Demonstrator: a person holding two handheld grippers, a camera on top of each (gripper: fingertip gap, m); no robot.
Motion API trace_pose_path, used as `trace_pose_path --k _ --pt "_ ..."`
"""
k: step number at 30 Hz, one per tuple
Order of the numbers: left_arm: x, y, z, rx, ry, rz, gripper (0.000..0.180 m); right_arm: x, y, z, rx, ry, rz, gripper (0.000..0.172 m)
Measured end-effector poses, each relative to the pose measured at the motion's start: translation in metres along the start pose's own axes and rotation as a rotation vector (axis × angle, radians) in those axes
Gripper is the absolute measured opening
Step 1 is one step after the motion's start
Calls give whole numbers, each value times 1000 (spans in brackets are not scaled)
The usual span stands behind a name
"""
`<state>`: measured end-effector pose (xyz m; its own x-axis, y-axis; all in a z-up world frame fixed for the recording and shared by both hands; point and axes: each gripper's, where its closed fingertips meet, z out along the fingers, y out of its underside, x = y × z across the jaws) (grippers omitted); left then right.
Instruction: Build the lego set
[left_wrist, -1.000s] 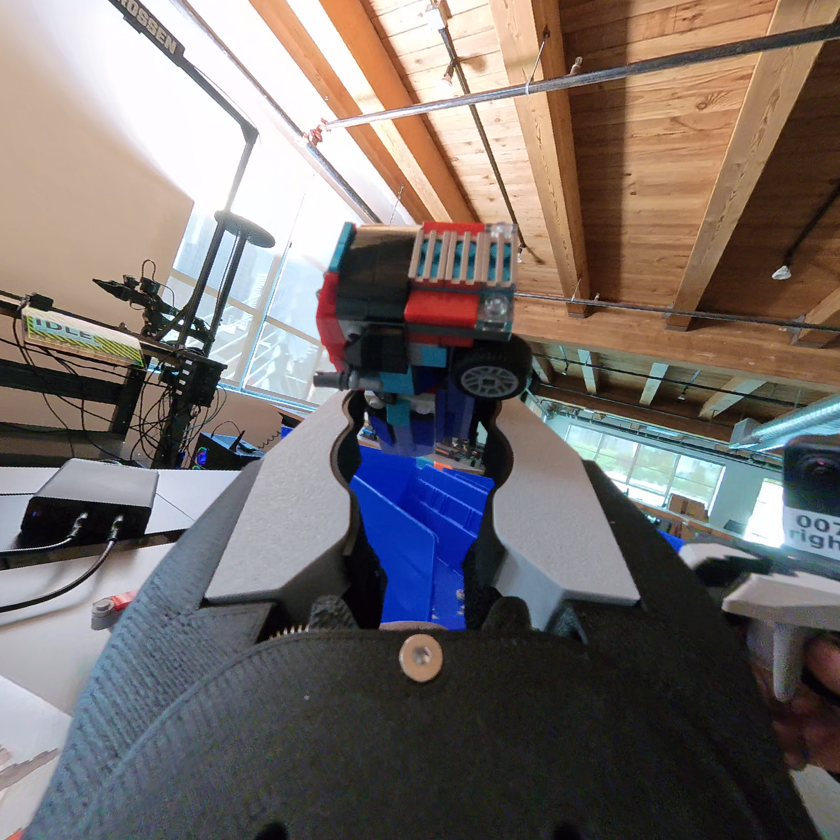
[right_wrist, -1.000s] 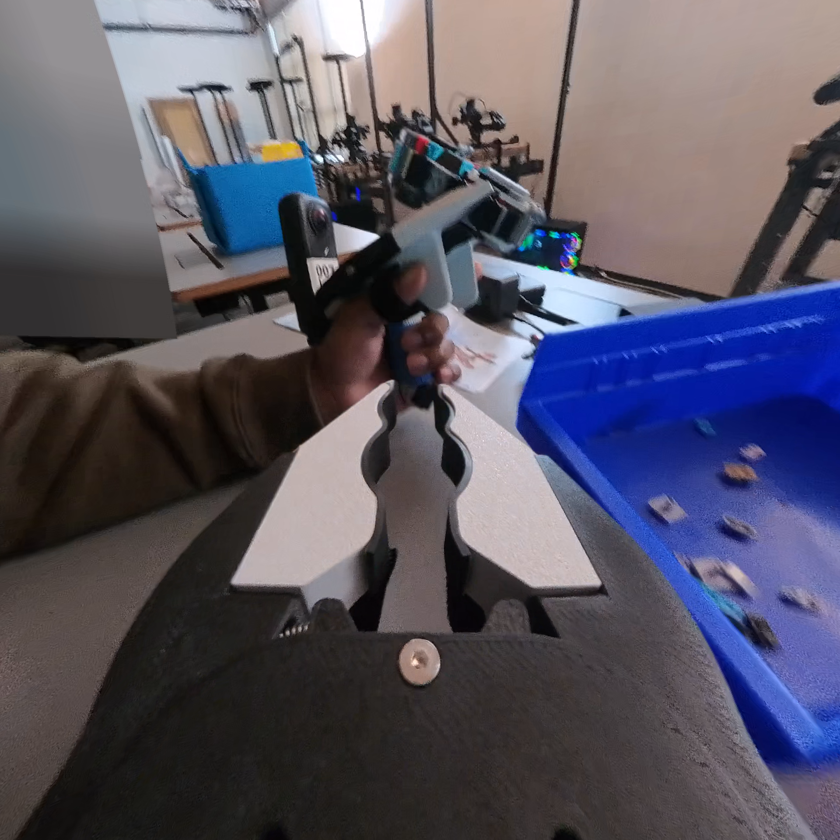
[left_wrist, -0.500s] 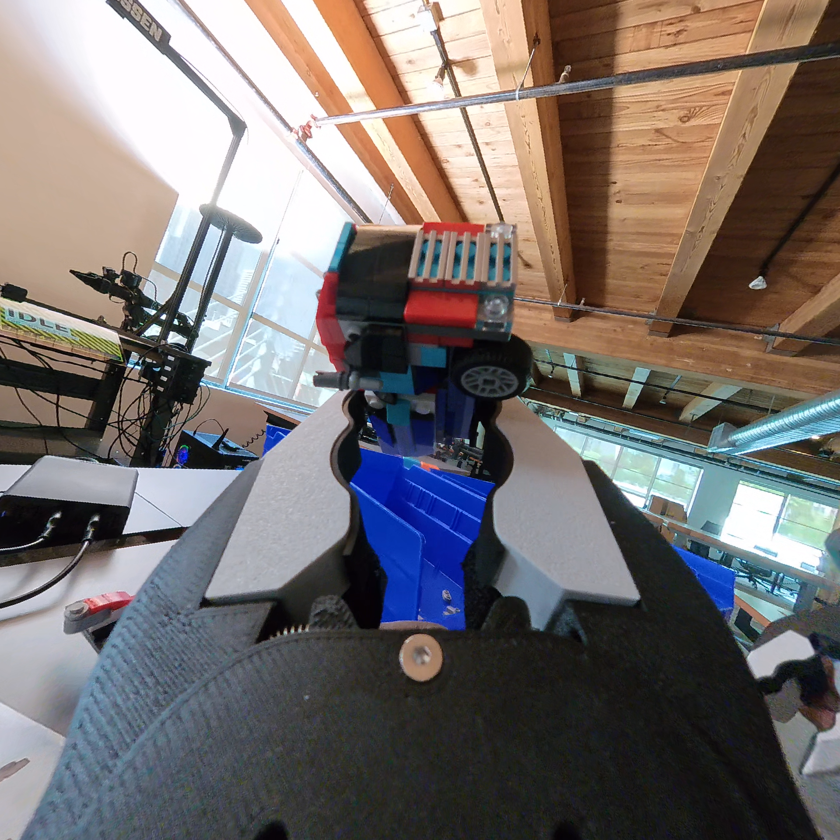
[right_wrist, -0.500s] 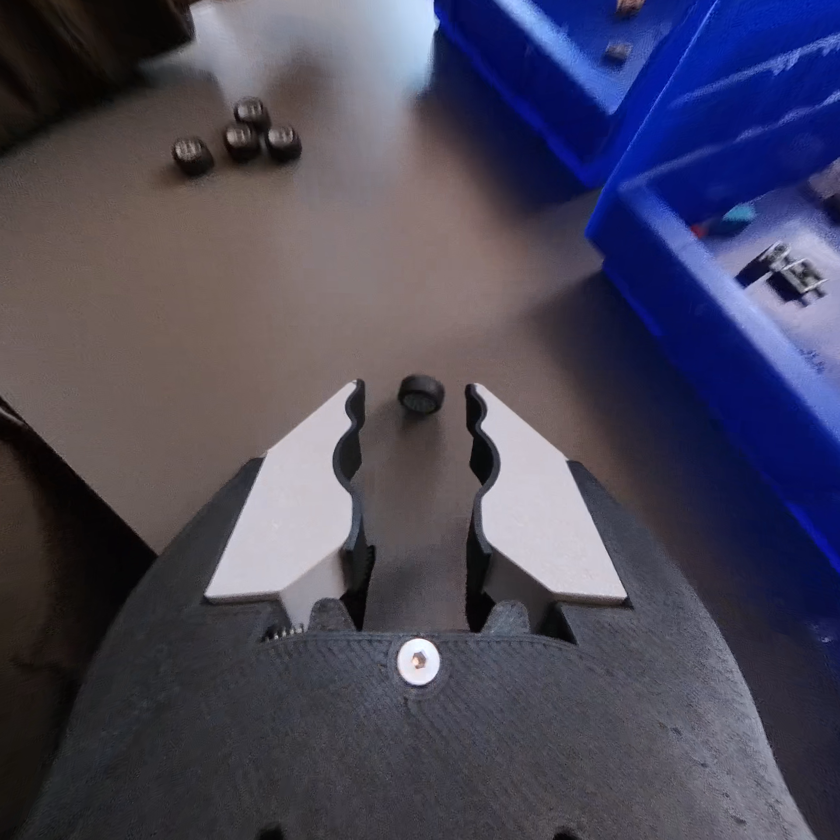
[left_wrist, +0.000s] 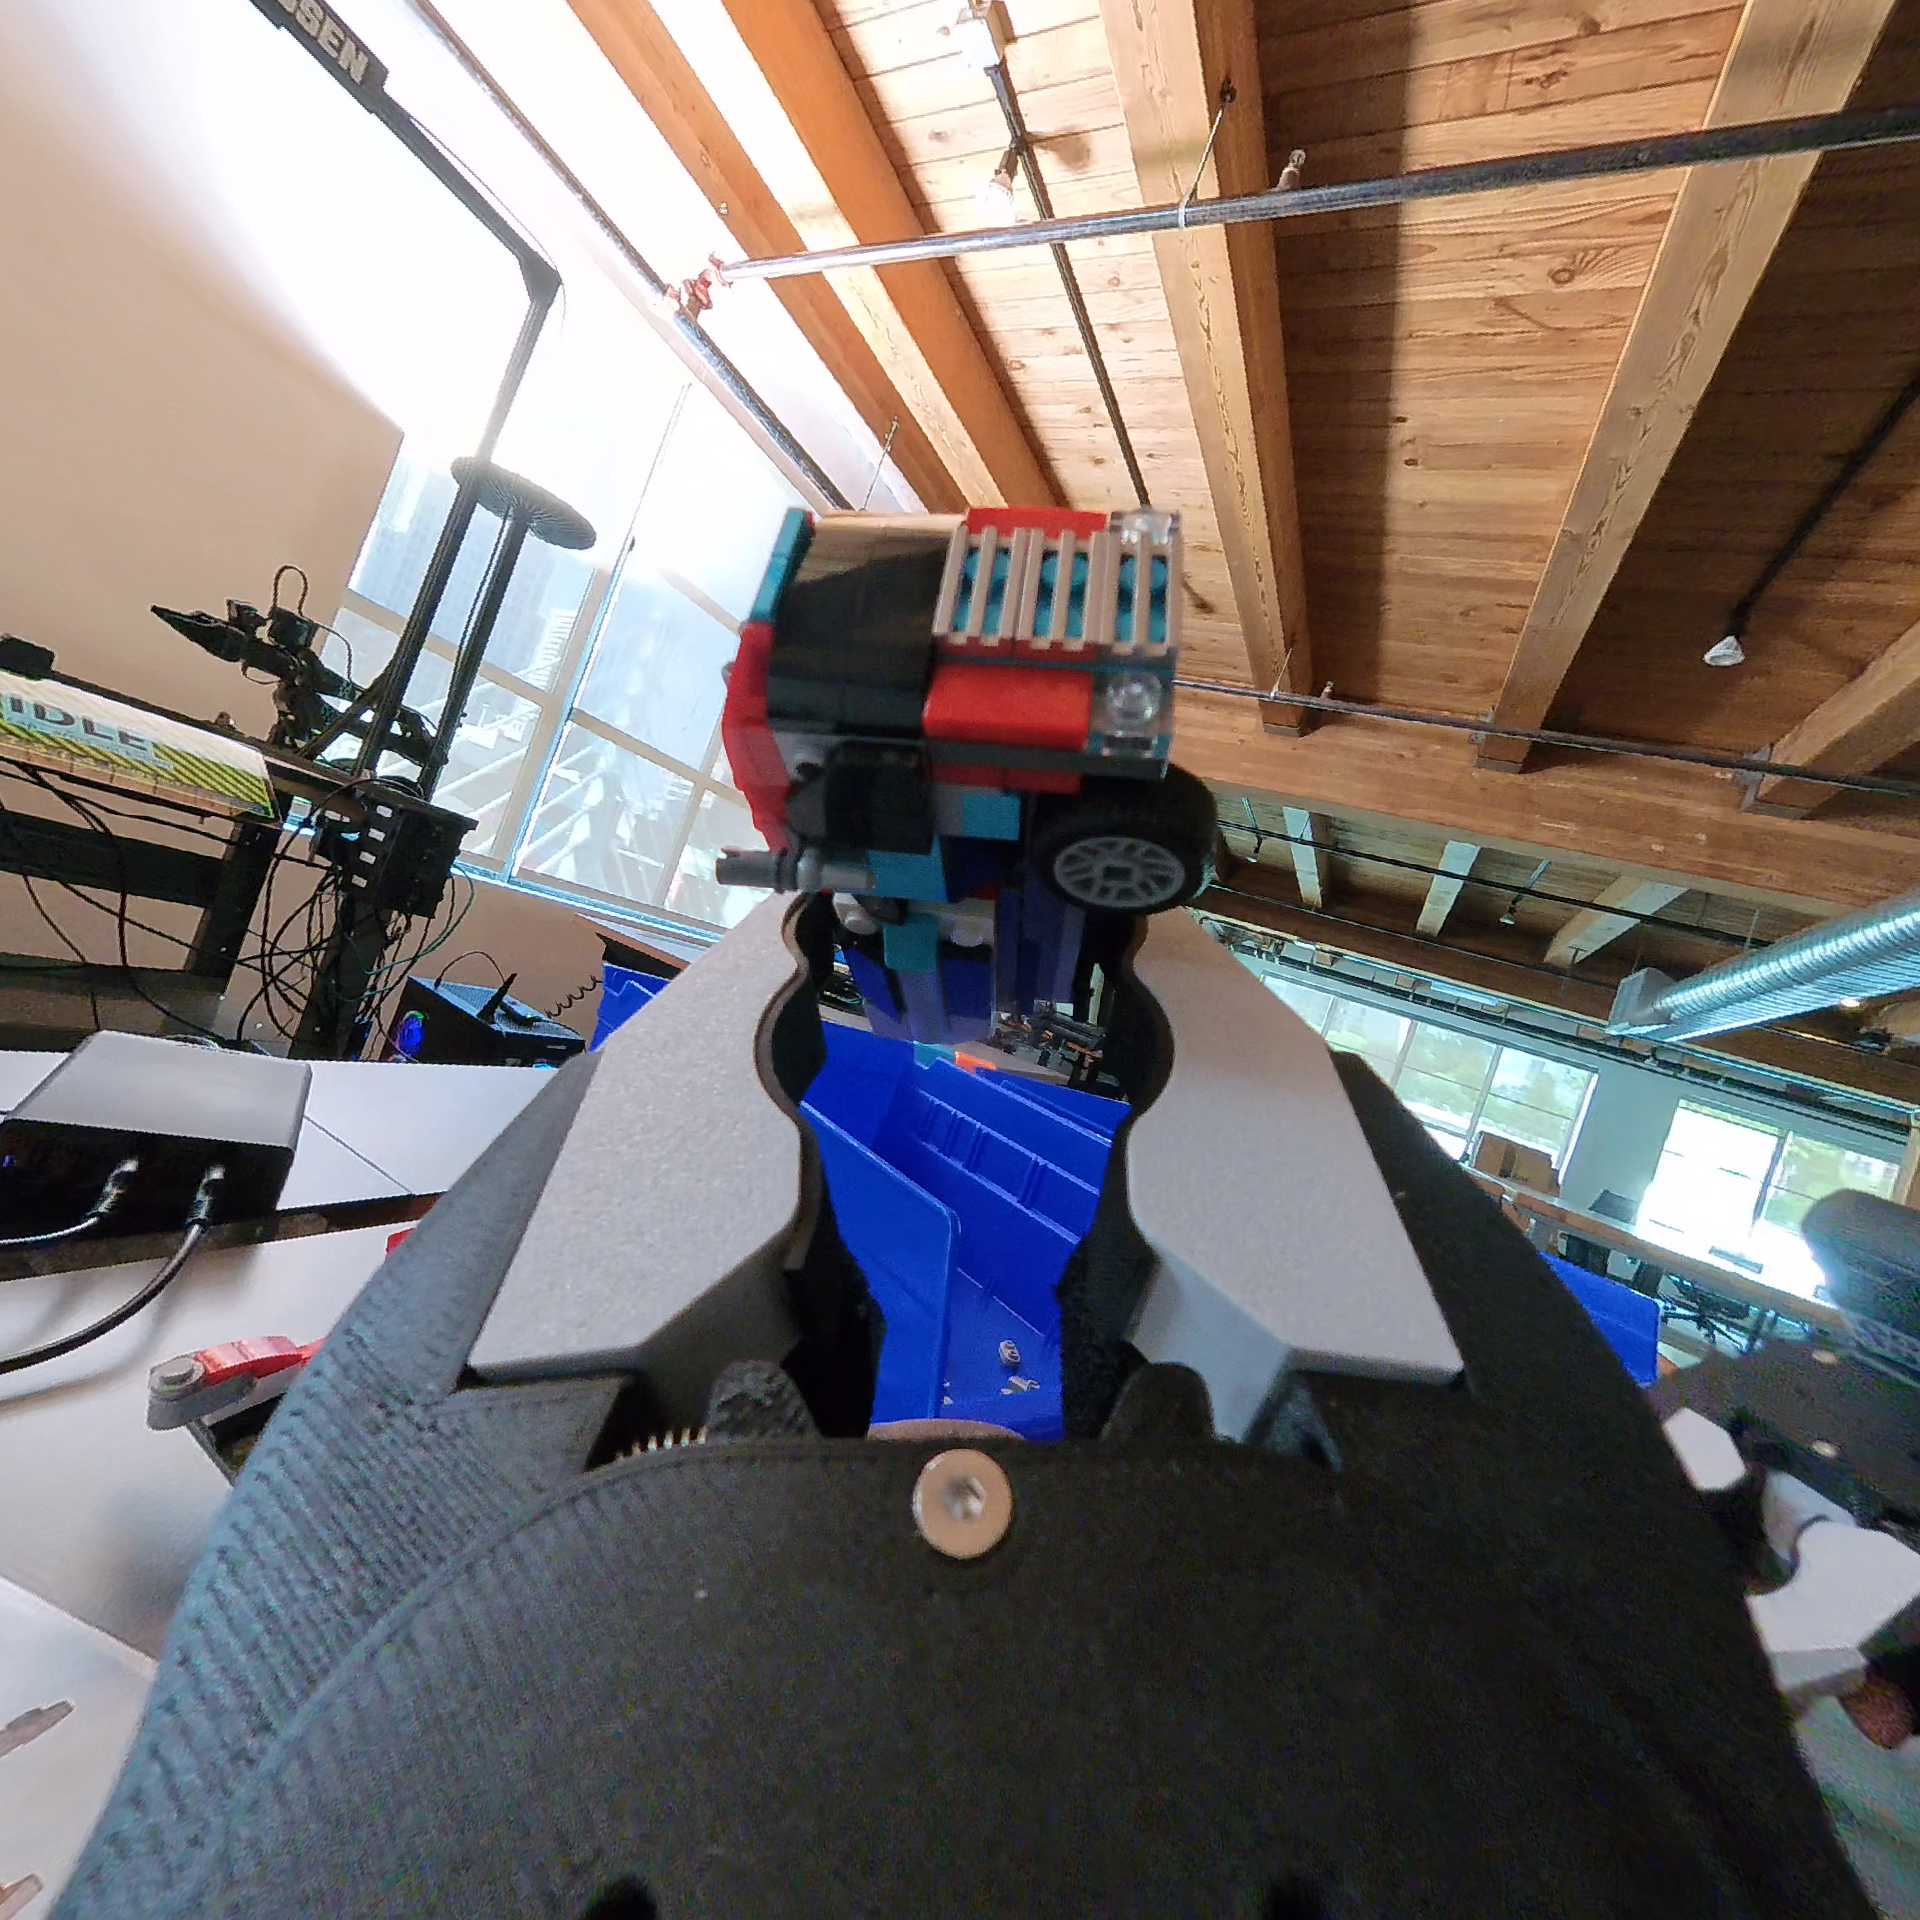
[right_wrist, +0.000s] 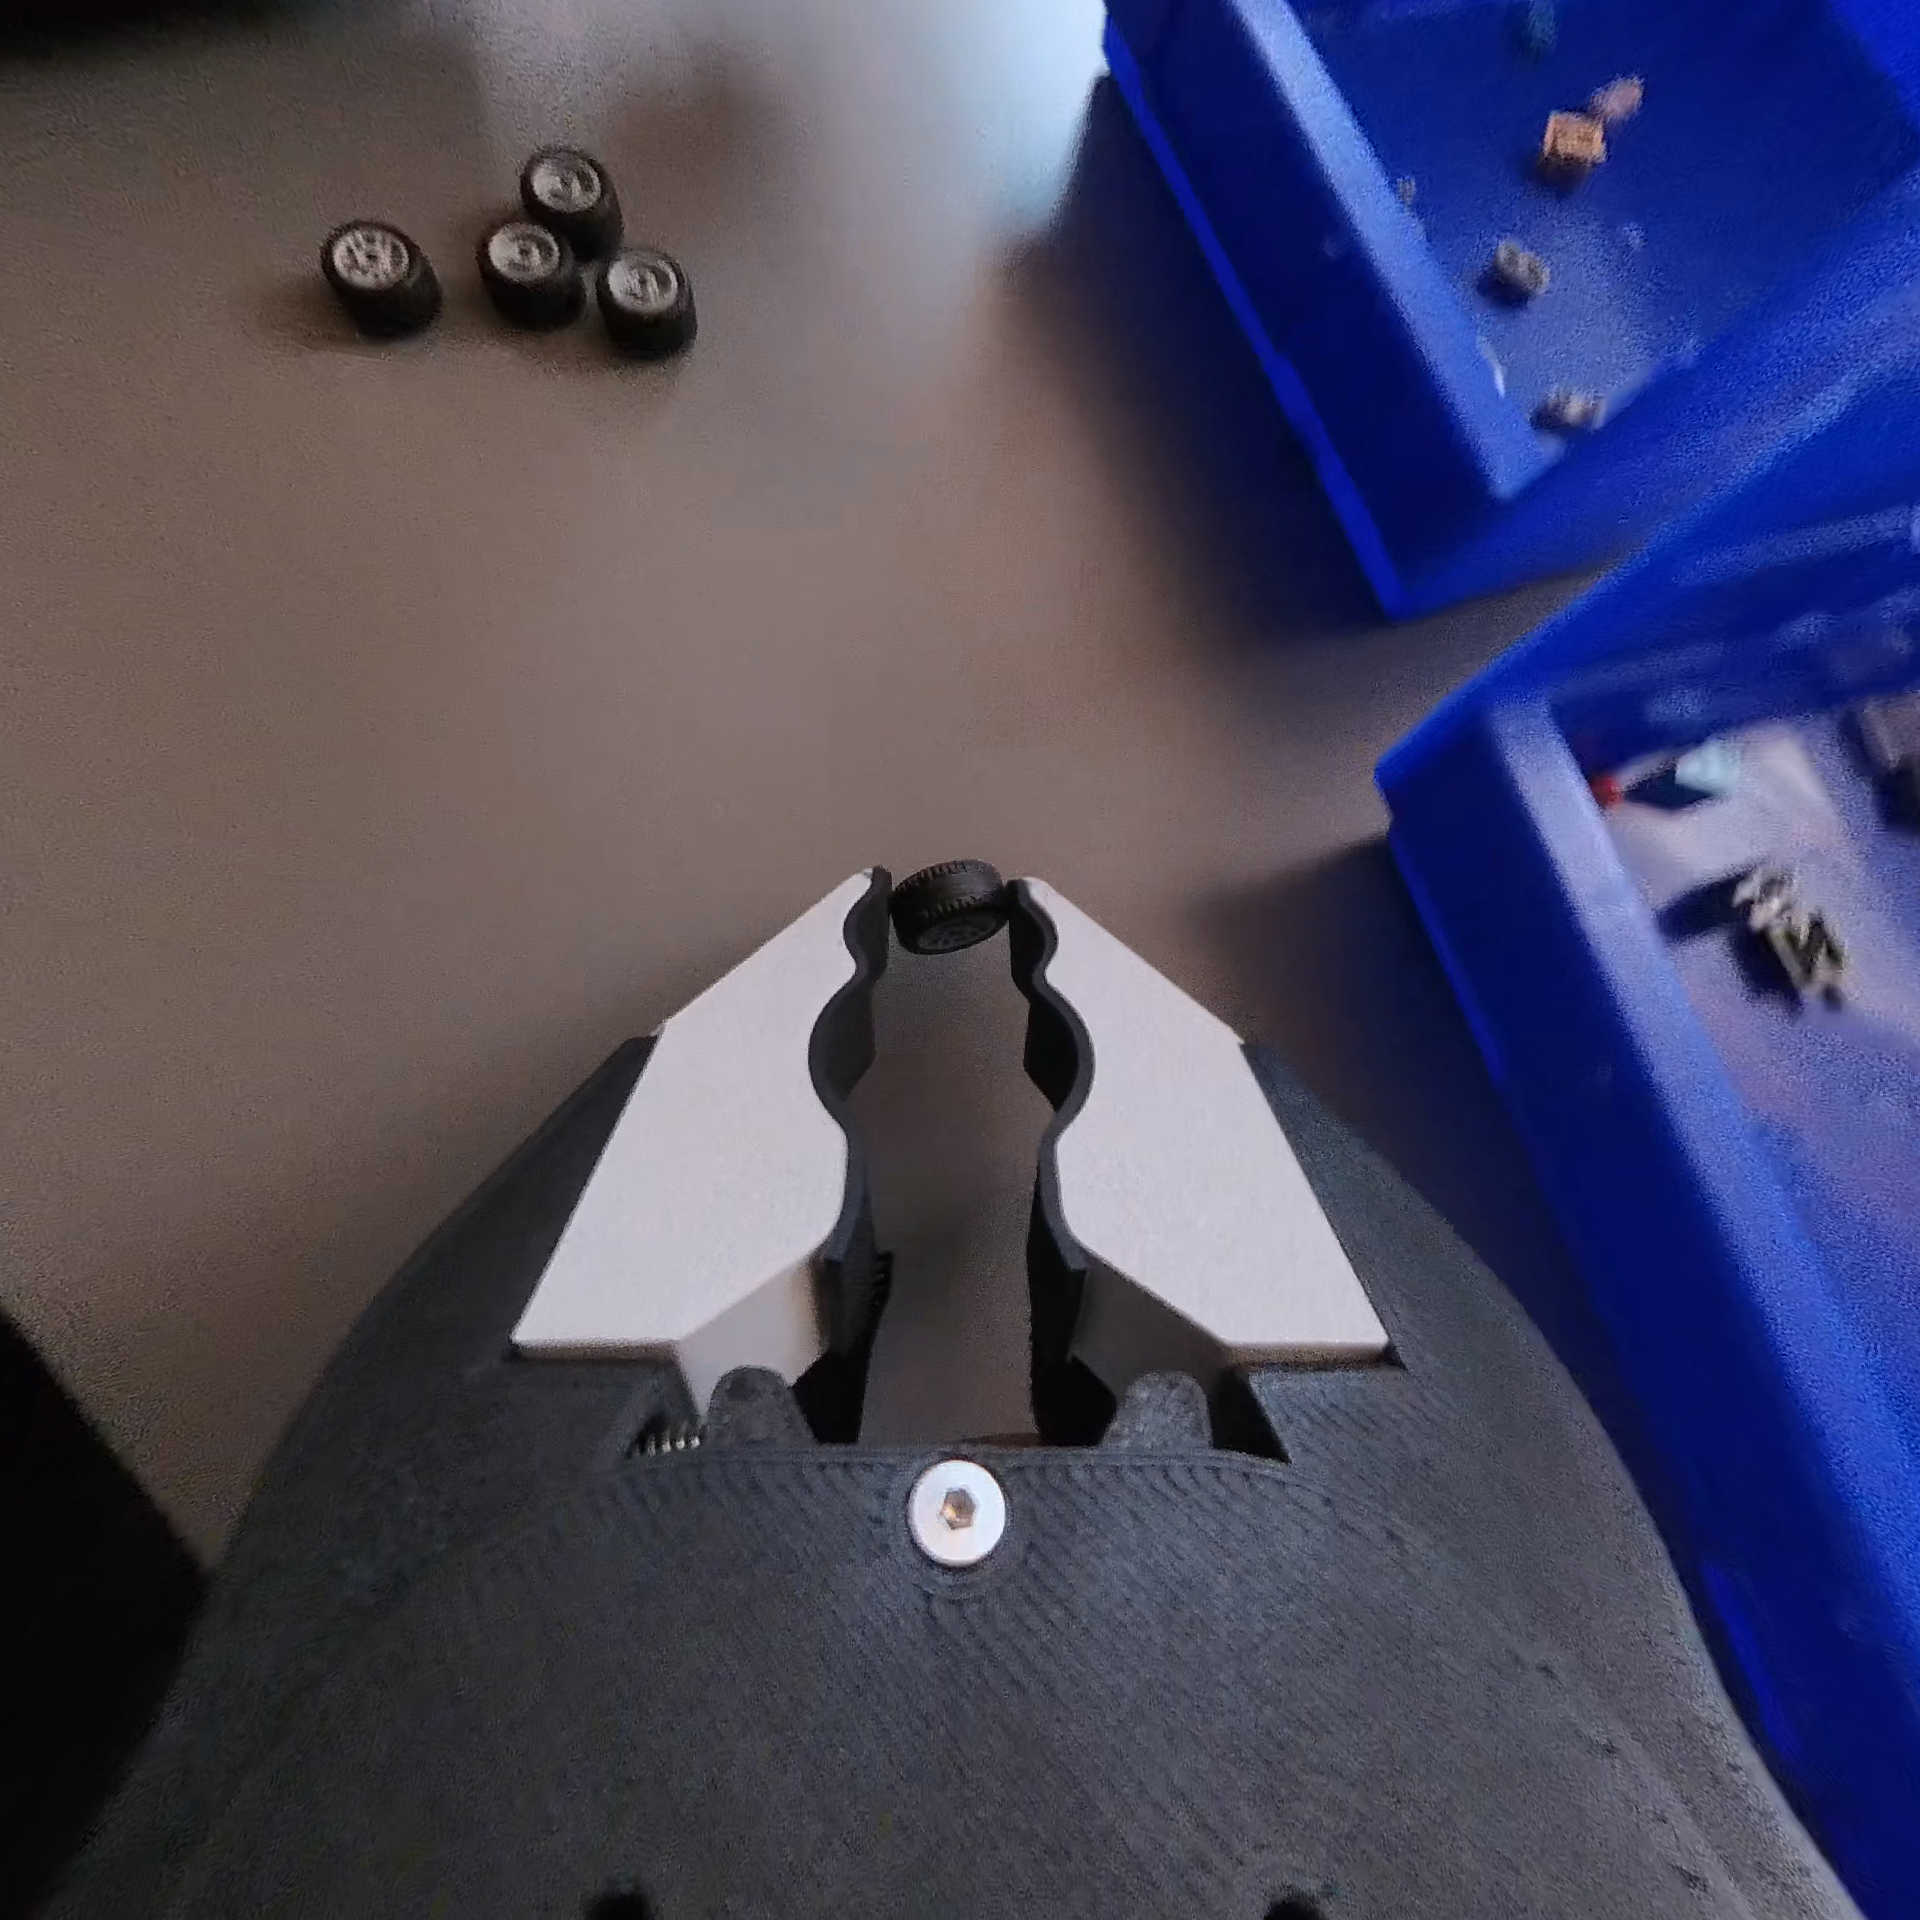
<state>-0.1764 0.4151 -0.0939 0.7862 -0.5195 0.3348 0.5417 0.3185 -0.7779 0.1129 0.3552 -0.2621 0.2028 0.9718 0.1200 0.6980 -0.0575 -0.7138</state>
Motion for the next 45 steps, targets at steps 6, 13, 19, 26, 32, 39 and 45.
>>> trace_pose_path --k 6,13,19,26,32,39,45 --pt "-1 -7 -7 9 -9 6 53 -3 -58 49 -9 -79 -160 24" --pt "-7 -19 -20 22 -24 7 53 -10 -96 101 -106 -115 -285 24" --pt "-11 -21 -19 24 -20 -1 53 -17 -105 118 -124 -151 -285 29" --pt "-11 -20 -17 21 -11 -9 53 -22 -113 115 -65 -166 -233 29" --pt "-10 -20 -18 21 -11 -8 52 -25 -127 112 12 -163 -215 30" --pt "-11 -21 -19 25 -11 -15 53 -42 -130 124 -5 -216 -217 31" --pt "-11 -20 -18 23 -9 -20 53 -43 -129 132 4 -237 -186 29"
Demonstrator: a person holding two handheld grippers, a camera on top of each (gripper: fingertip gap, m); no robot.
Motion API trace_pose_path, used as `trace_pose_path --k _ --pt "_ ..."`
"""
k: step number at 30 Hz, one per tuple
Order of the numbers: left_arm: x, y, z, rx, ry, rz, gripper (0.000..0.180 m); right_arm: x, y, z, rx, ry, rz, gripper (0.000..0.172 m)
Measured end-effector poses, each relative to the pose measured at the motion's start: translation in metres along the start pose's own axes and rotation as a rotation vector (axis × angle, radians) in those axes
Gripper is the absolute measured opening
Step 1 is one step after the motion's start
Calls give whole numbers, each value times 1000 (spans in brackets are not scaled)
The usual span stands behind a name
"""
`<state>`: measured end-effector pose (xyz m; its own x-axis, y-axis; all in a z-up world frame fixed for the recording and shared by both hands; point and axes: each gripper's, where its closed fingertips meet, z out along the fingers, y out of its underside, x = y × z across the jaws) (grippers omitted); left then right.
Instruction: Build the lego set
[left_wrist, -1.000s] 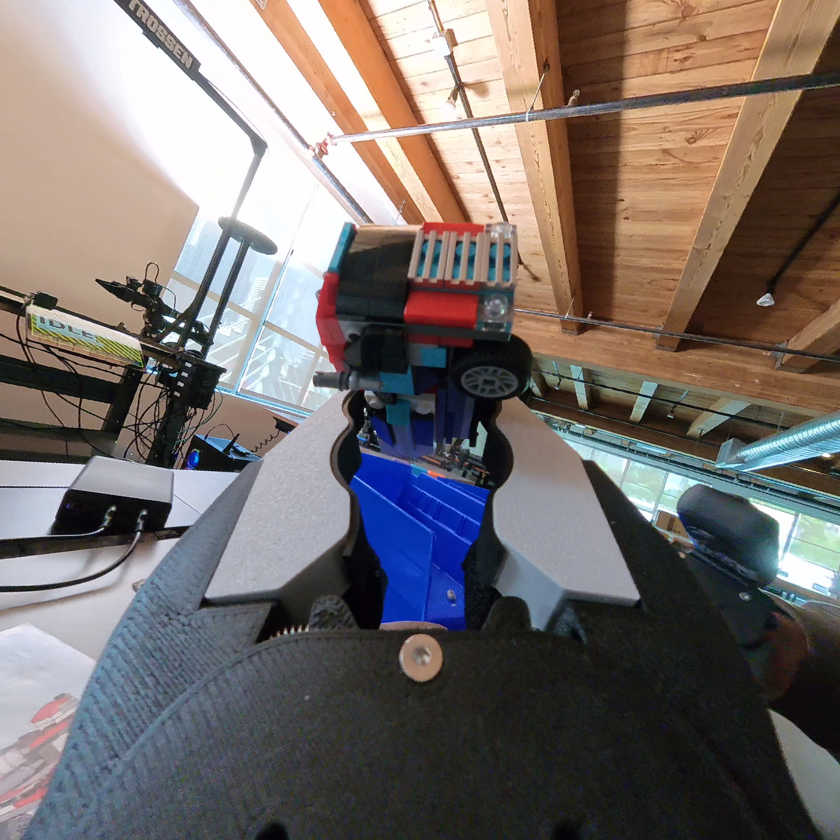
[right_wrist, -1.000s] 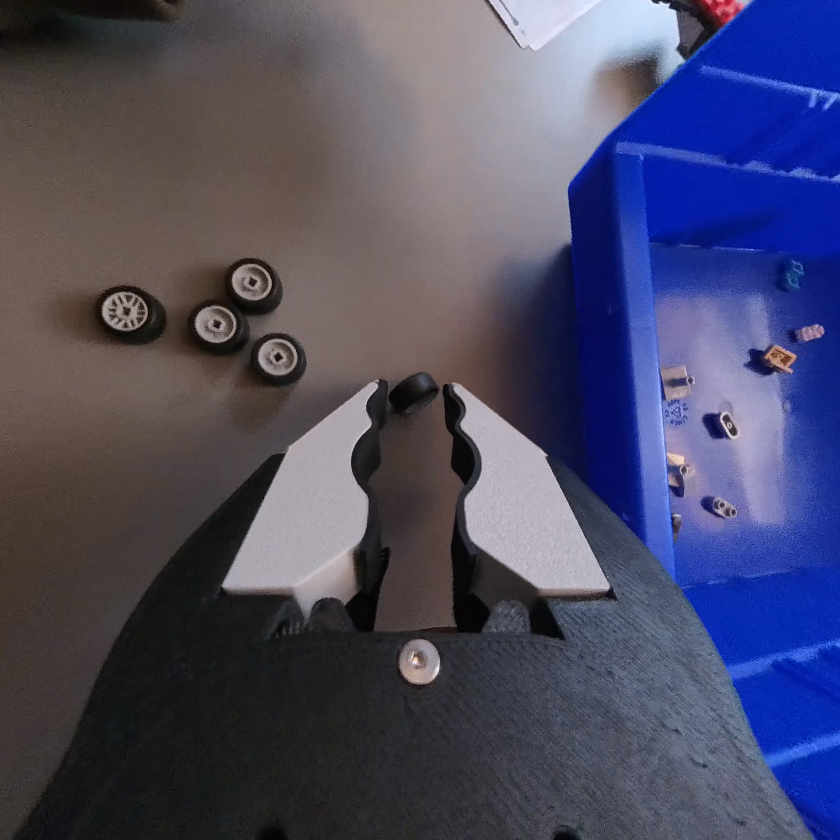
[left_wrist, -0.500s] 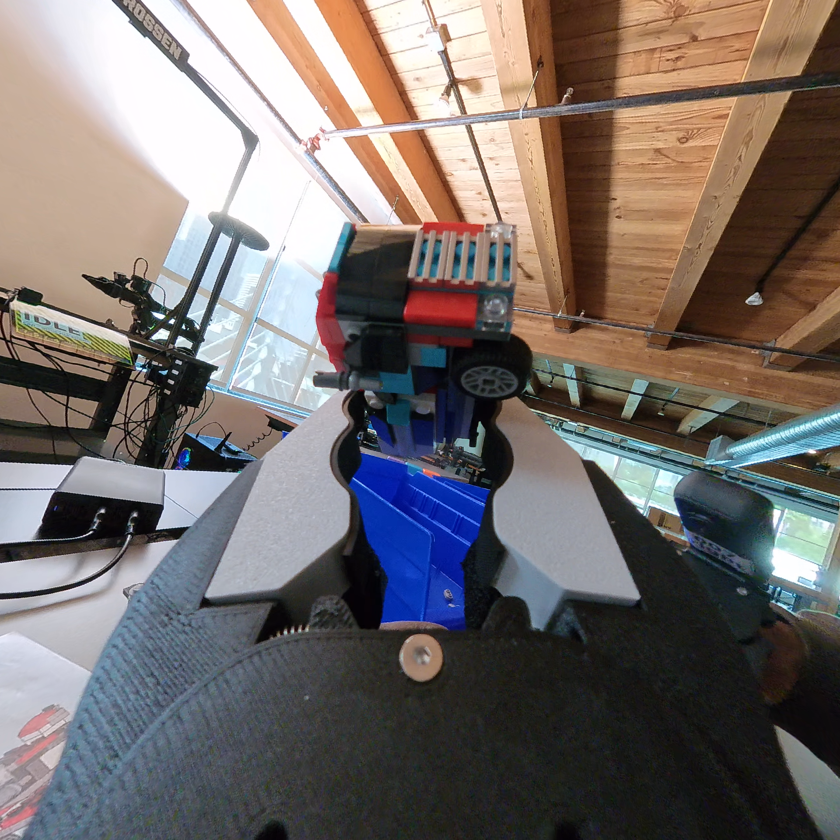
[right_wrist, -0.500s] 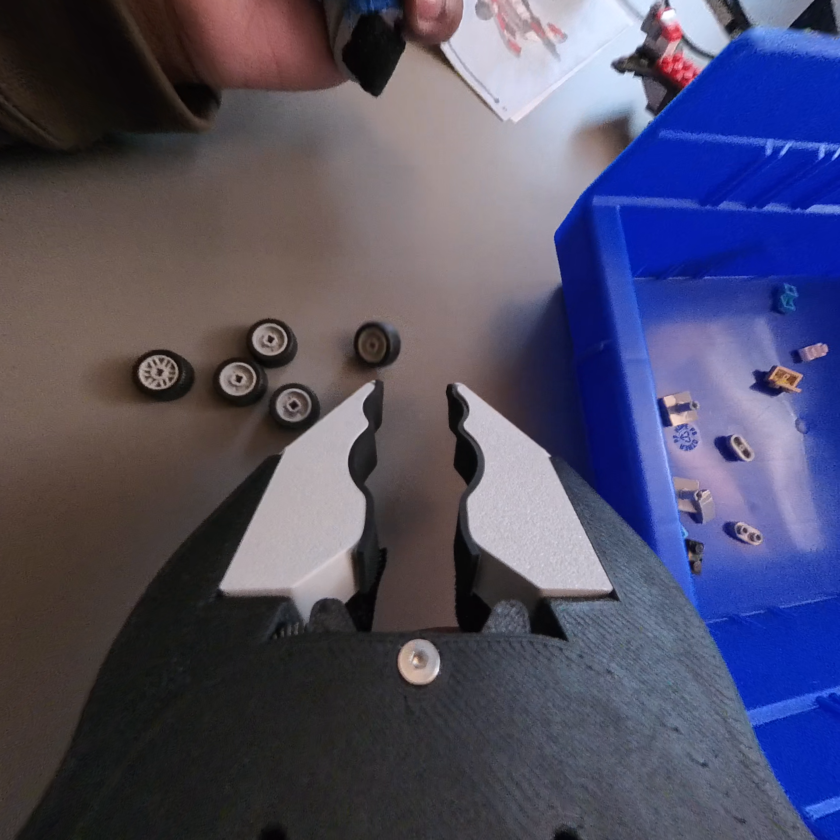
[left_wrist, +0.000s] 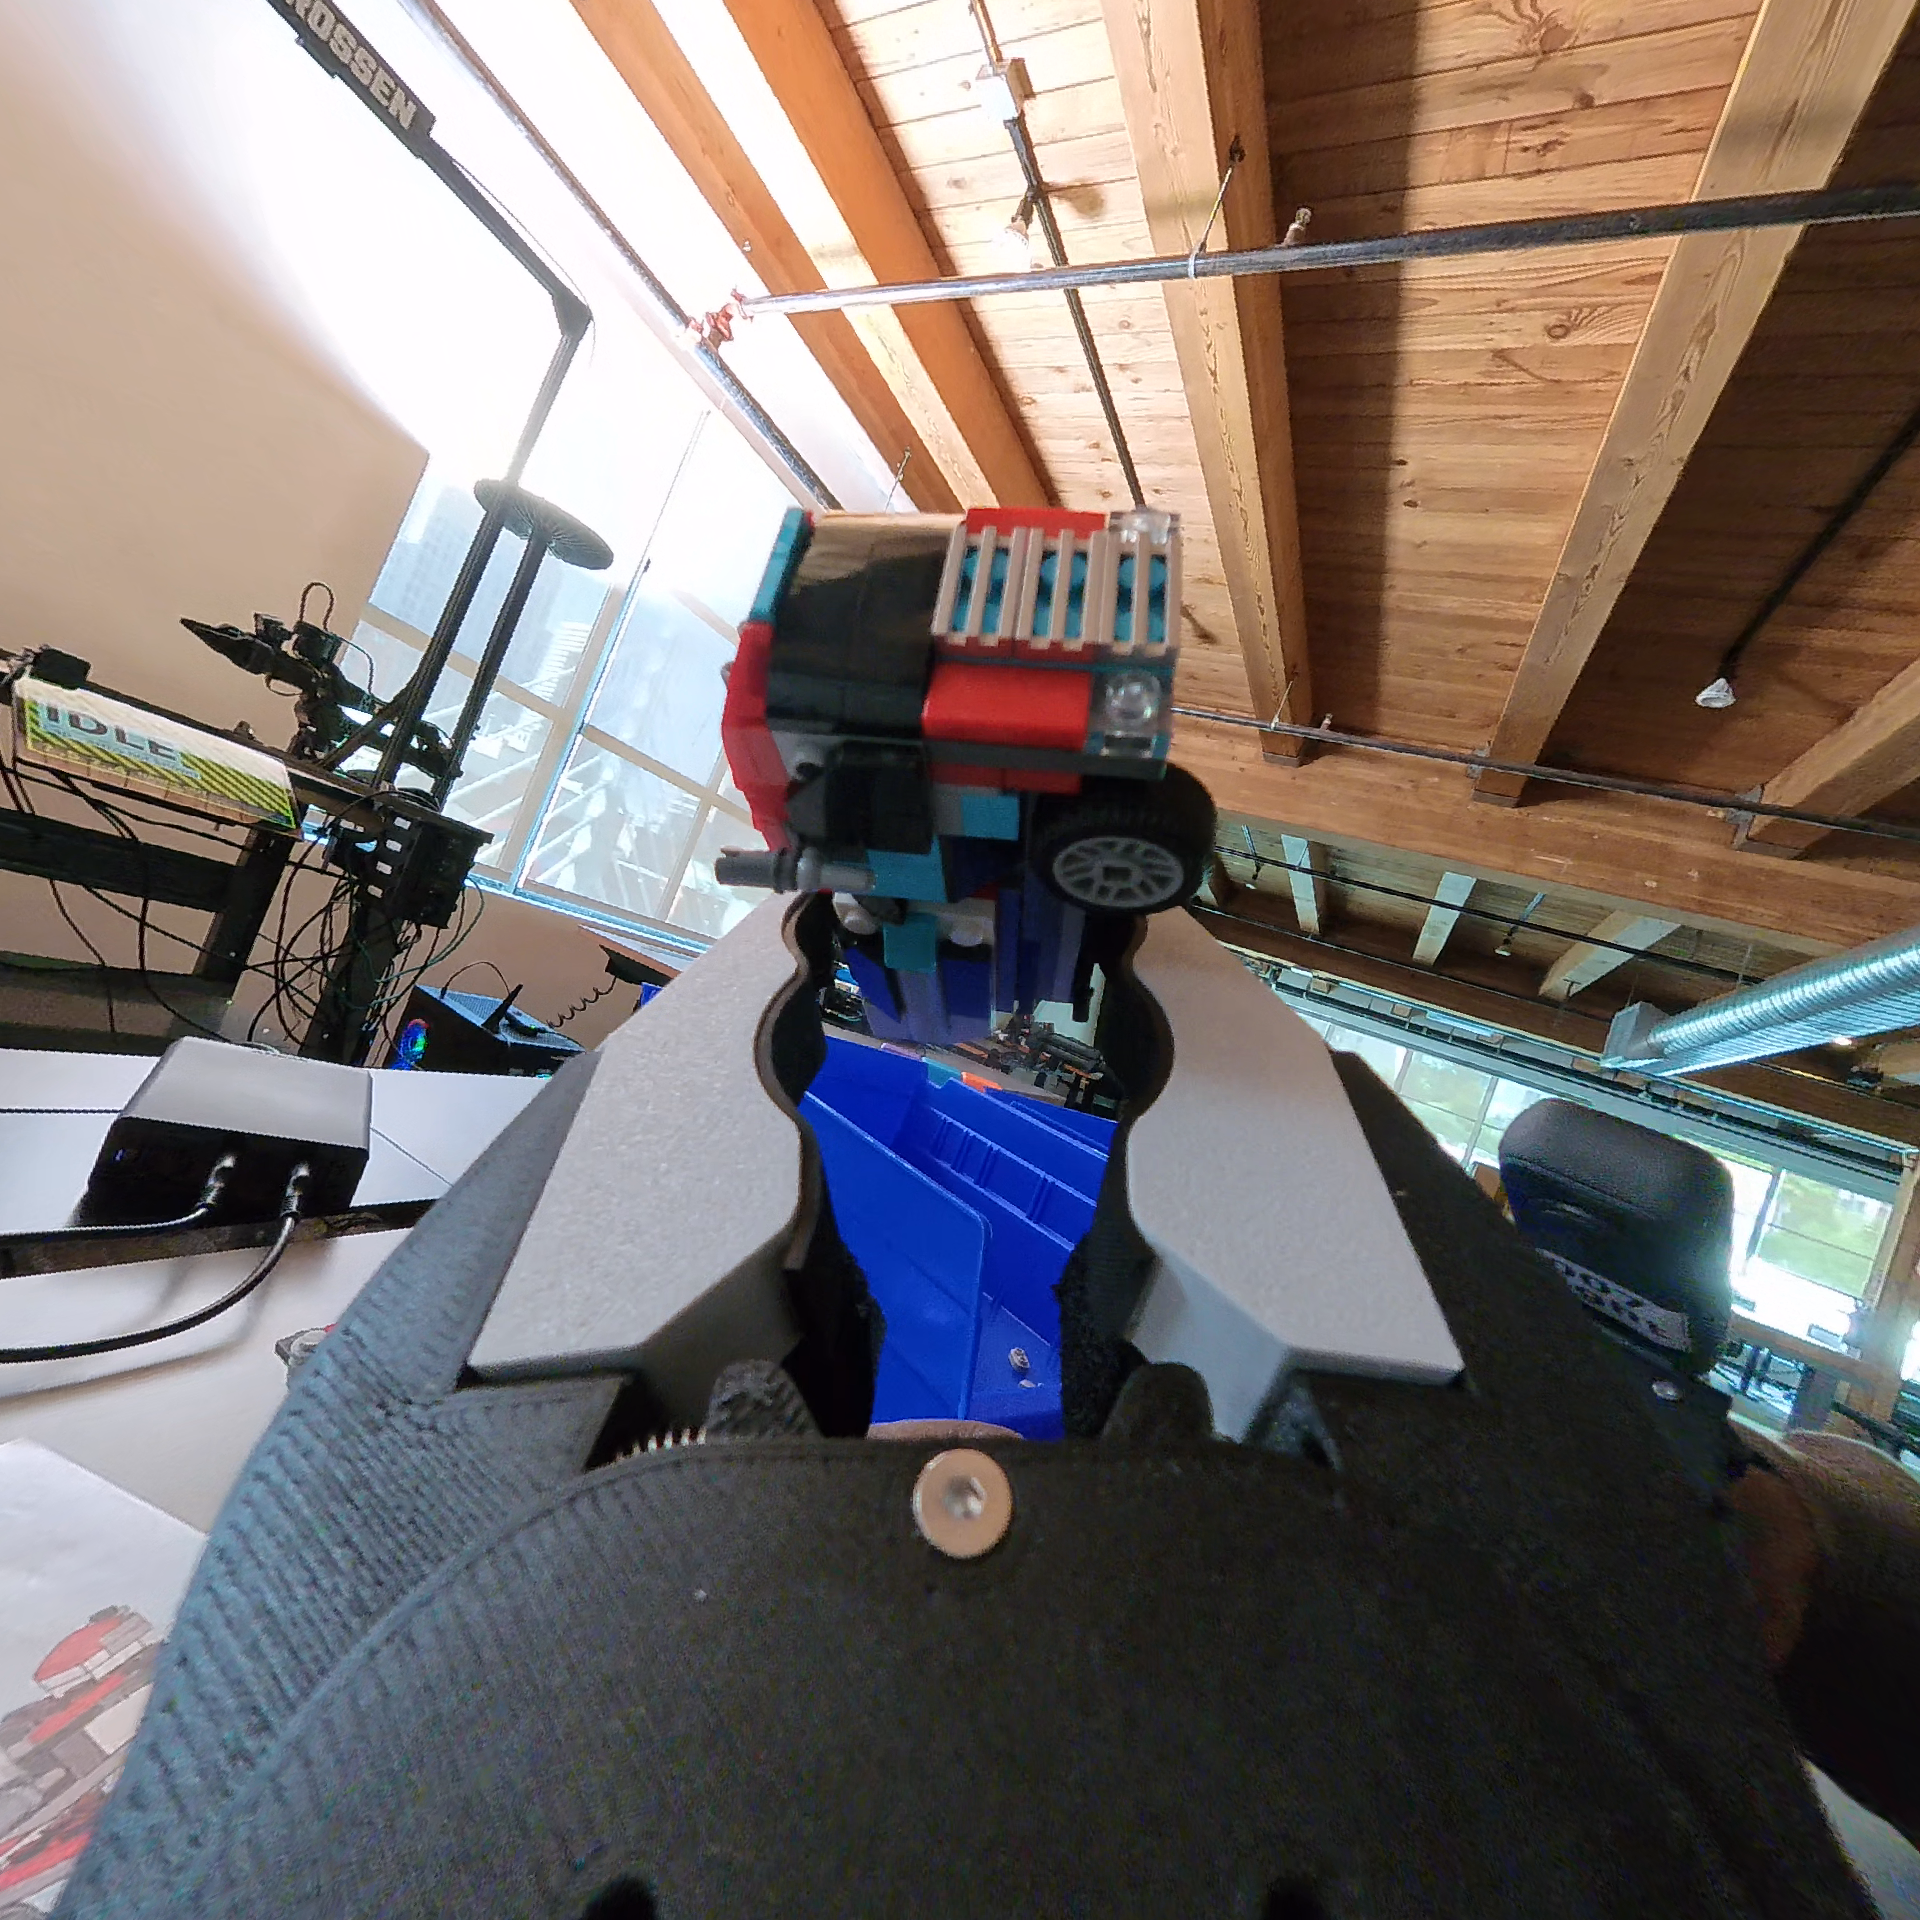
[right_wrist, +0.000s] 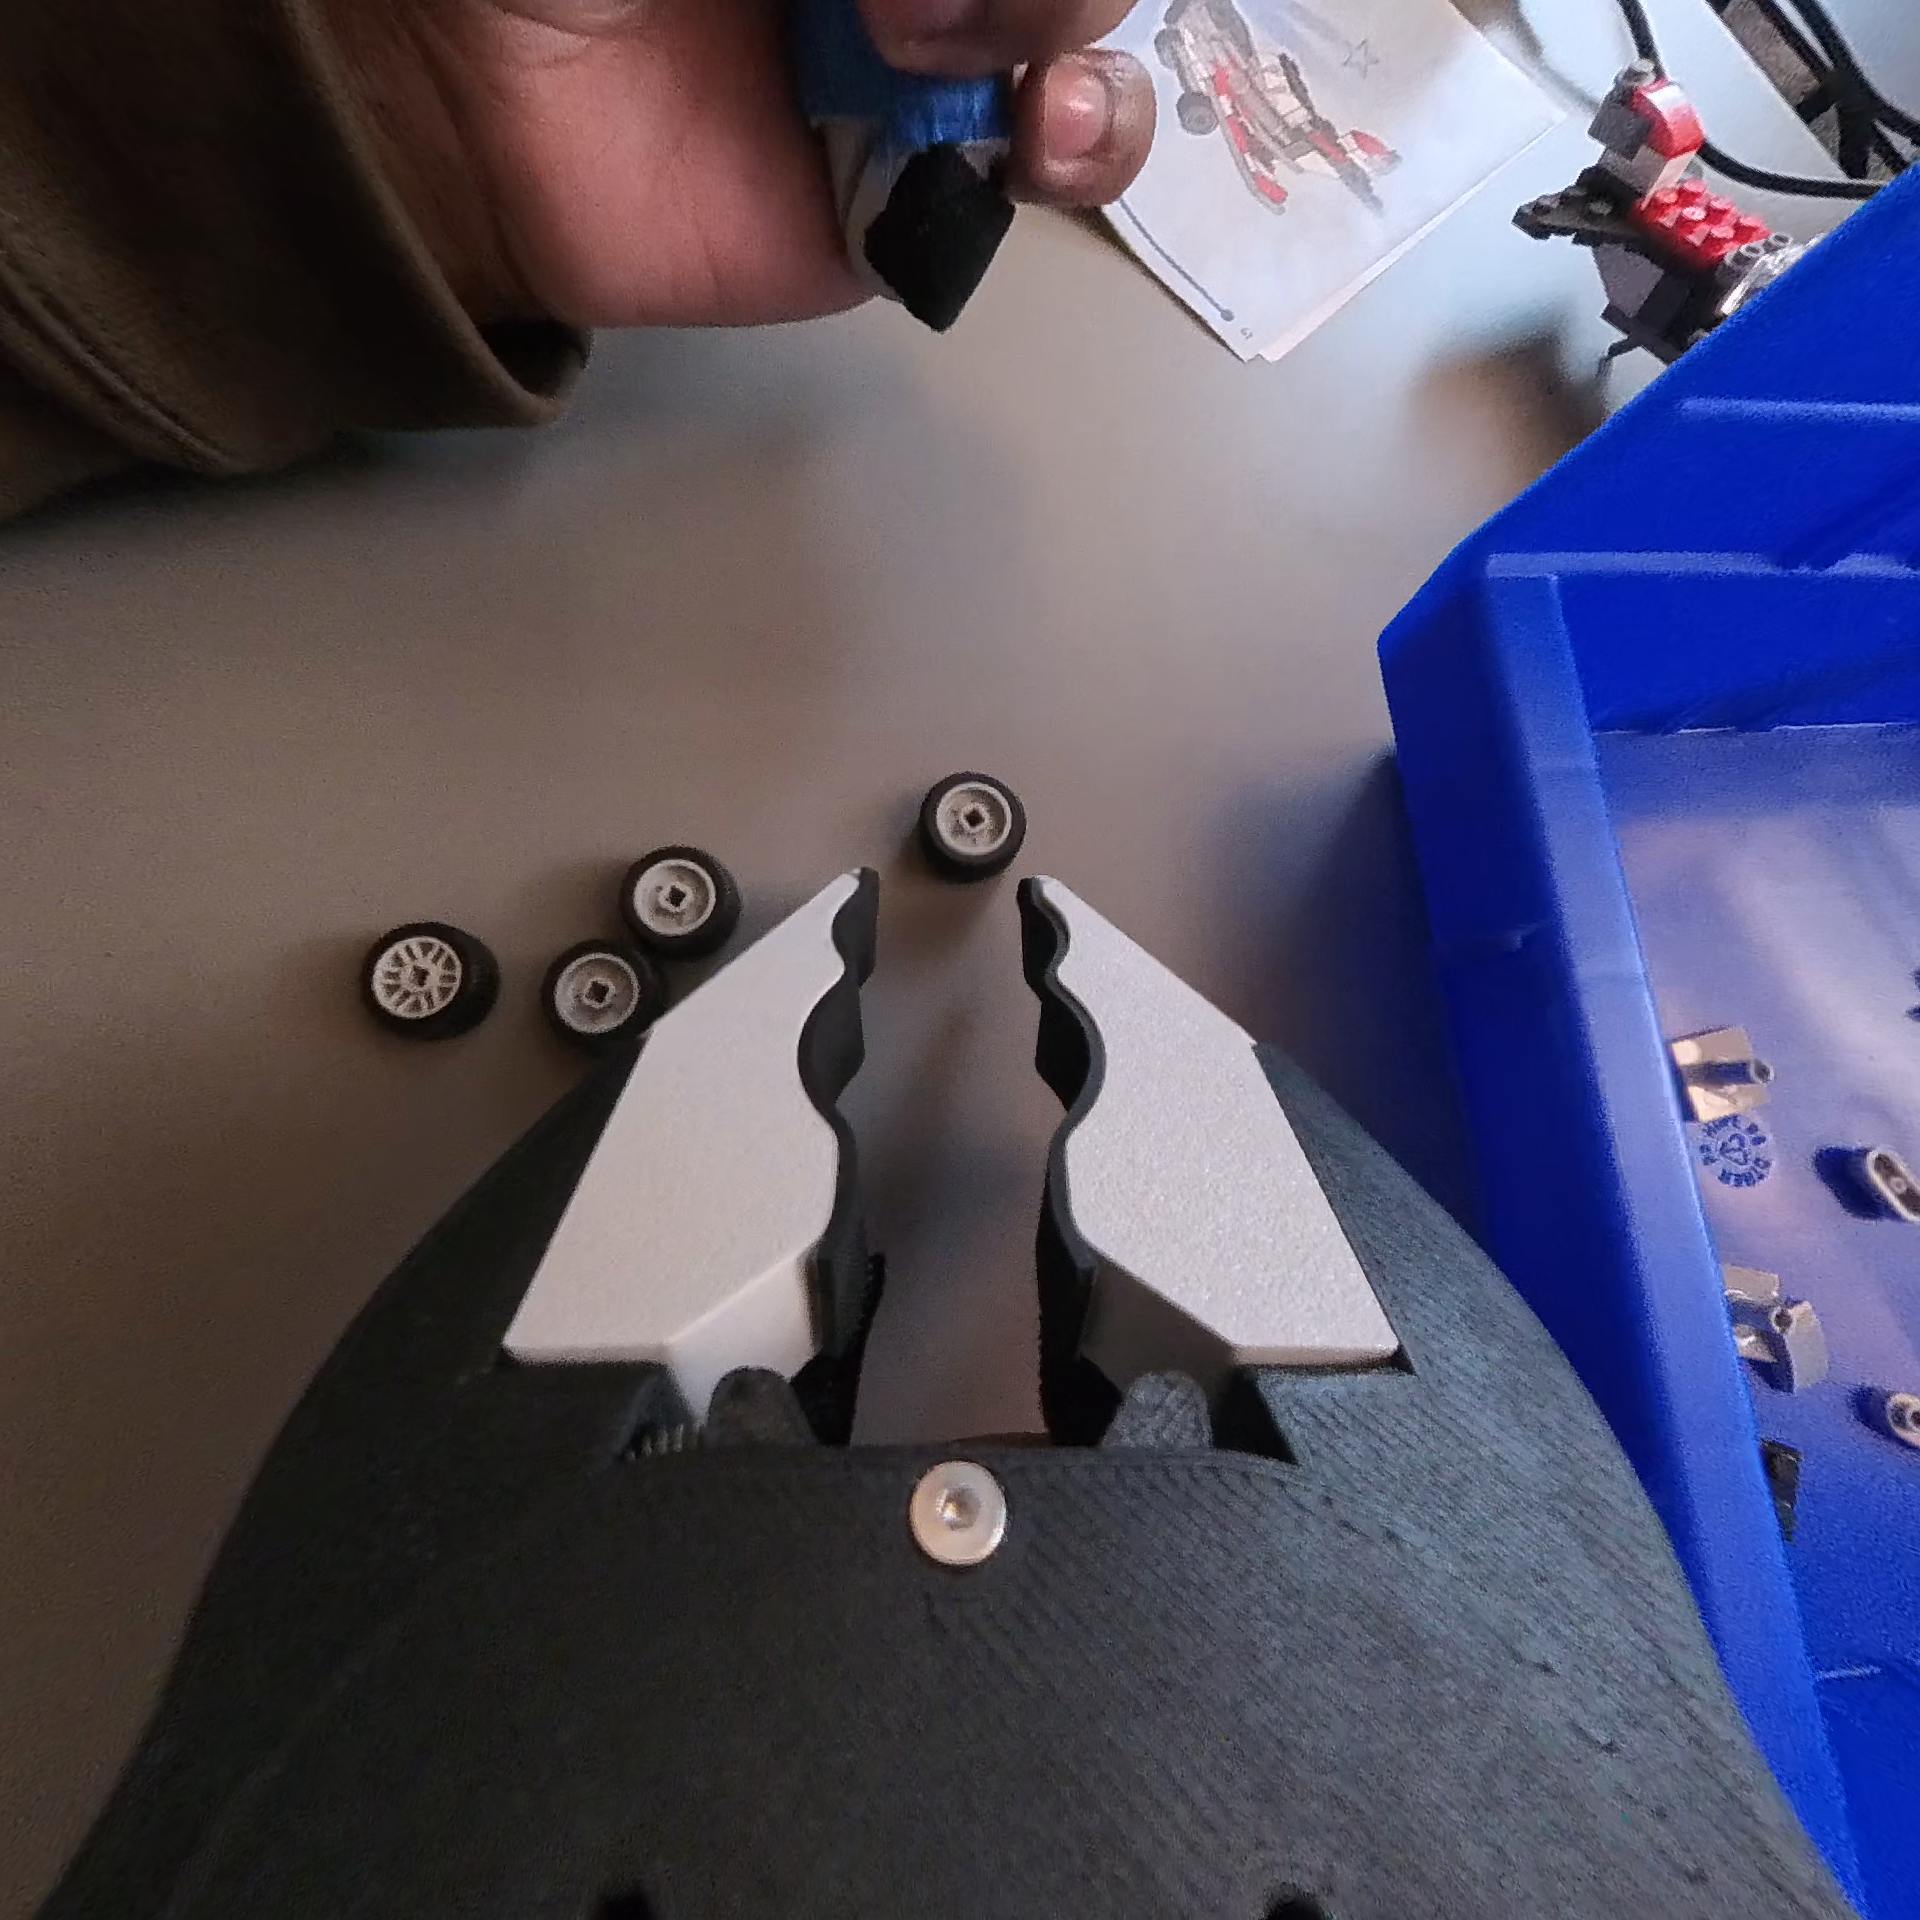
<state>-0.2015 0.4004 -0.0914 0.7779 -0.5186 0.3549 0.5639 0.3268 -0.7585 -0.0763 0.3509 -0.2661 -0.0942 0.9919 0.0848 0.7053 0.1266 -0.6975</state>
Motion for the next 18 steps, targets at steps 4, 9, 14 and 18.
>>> trace_pose_path --k 4,9,14,18 --pt "0 0 0 -1 0 0 53 2 -4 6 16 -19 16 28" --pt "-1 1 0 -5 -1 3 53 4 -6 12 5 -22 -27 22" --pt "-3 1 0 -7 -4 4 53 3 -21 -4 27 -27 -73 21" --pt "-4 2 1 -11 -5 5 53 2 -25 -5 4 -28 -114 21"
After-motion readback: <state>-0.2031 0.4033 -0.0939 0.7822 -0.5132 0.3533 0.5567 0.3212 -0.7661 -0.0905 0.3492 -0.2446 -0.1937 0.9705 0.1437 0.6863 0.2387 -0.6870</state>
